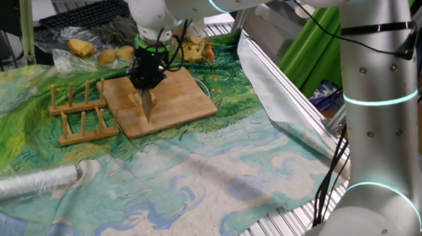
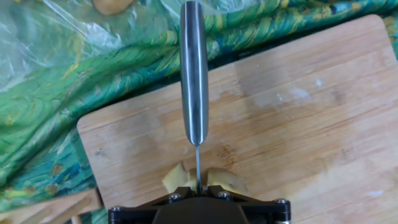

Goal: Chop the potatoes

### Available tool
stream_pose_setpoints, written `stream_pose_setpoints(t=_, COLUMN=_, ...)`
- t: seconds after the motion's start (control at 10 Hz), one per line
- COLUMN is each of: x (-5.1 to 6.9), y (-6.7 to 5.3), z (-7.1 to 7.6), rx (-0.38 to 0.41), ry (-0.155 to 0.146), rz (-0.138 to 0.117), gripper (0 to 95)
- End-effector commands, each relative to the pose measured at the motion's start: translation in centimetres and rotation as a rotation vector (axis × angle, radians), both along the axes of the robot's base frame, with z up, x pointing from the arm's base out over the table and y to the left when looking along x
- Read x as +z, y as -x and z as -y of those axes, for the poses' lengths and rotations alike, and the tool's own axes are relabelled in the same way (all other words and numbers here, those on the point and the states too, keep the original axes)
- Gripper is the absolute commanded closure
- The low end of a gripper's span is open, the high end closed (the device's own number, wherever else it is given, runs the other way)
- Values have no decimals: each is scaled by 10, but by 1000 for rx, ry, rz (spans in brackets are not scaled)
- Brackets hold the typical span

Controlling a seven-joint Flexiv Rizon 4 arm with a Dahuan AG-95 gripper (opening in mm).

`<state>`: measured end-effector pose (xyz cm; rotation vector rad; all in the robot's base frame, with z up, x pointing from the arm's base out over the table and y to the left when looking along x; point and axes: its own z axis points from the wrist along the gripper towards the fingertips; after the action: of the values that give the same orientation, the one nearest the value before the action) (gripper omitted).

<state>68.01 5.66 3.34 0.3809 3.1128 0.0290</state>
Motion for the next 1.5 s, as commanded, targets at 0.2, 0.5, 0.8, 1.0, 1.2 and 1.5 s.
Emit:
stream_pose_setpoints(t=0.2, x=7, y=1, z=2, rx=3, ry=4, rz=-11, gripper=950)
stream_pose_setpoints(t=0.5, x=5, y=1, z=1, rx=-6, ry=-8, rz=10, gripper=950)
stream_pose_setpoints(t=0.8, x=2, y=3, z=-1, rx=-13, ry=10, rz=56, gripper=950)
stream_pose_setpoints(t=1.0, x=3, y=0, z=-3, rx=-19, ry=16, rz=39, gripper=950)
stream_pose_setpoints(t=1.2, x=5, y=1, z=-5, rx=-23, ry=19, rz=34, gripper=950)
stream_pose_setpoints(t=1.5, x=4, y=2, z=-7, rx=-24, ry=8, rz=47, gripper=950)
